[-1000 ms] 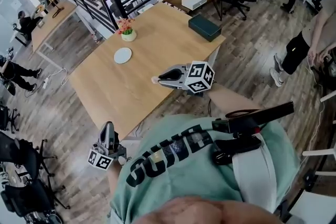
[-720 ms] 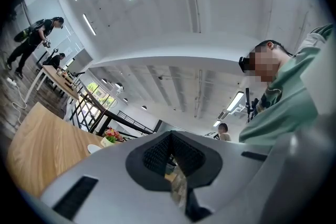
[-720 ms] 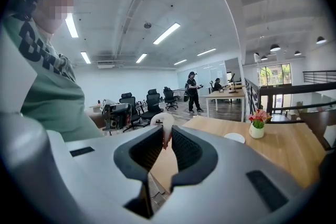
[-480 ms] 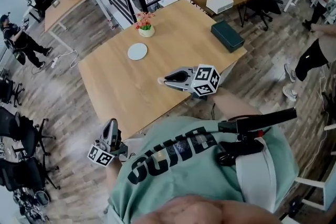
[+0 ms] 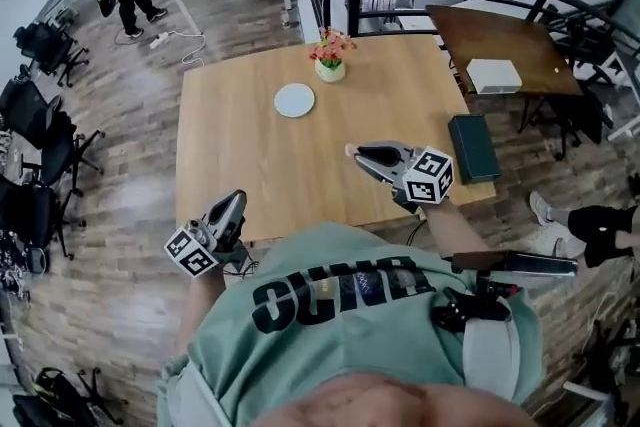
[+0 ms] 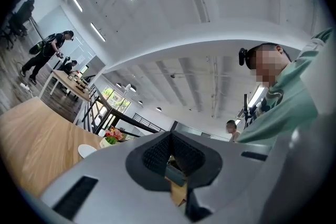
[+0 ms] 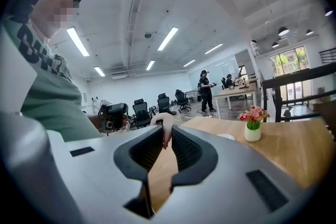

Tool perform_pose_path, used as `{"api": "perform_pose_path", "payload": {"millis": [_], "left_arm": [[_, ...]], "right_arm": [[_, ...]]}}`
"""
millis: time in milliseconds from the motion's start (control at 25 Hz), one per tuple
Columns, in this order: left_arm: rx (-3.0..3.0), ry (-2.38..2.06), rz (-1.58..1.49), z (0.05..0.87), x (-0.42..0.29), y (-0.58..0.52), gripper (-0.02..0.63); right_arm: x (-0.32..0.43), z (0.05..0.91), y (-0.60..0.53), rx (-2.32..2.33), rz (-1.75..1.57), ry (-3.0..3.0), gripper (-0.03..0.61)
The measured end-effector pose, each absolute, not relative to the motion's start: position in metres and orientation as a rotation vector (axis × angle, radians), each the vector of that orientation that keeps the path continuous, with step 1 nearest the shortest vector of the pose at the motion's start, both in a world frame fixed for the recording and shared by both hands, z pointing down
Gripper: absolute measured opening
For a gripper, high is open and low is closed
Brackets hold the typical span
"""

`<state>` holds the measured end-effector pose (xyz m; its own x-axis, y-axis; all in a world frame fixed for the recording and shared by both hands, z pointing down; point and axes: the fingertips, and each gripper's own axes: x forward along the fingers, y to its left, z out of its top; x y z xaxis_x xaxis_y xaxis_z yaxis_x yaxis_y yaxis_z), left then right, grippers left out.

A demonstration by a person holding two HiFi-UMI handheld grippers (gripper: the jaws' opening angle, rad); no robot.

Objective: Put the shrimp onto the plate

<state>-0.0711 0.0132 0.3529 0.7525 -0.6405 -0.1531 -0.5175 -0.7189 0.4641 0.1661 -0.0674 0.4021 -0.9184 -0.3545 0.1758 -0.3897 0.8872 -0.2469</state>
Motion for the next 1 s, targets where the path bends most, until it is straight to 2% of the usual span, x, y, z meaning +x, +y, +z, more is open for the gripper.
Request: {"api": "perform_pose_path", "payload": {"millis": [320,480,760,1000], "left_arm": [[2.528,-1.014,-0.373,0.351,-0.032,0.003,-0.003],[2.501,-1.052,-0.370,0.352,-0.035,-0.001,-0.005],[2.478,-1.027,-0.416,0.363,-0.075,-0.020,-0.005],[2.506,-0.913,-0.461,0.380,-0.147,-0.066,-0.005]], "right_arm": [[0.197,0.412,-0.100,0.455,0.447,-2.981,0.055],[0.190,0.417,-0.112,0.412,0.461,-2.988,0.055],[0.156,0.425,-0.127,0.433,0.471,-2.946,0.055],[0.092,0.418,-0.158,0.563,0.445,-2.876,0.055]]}}
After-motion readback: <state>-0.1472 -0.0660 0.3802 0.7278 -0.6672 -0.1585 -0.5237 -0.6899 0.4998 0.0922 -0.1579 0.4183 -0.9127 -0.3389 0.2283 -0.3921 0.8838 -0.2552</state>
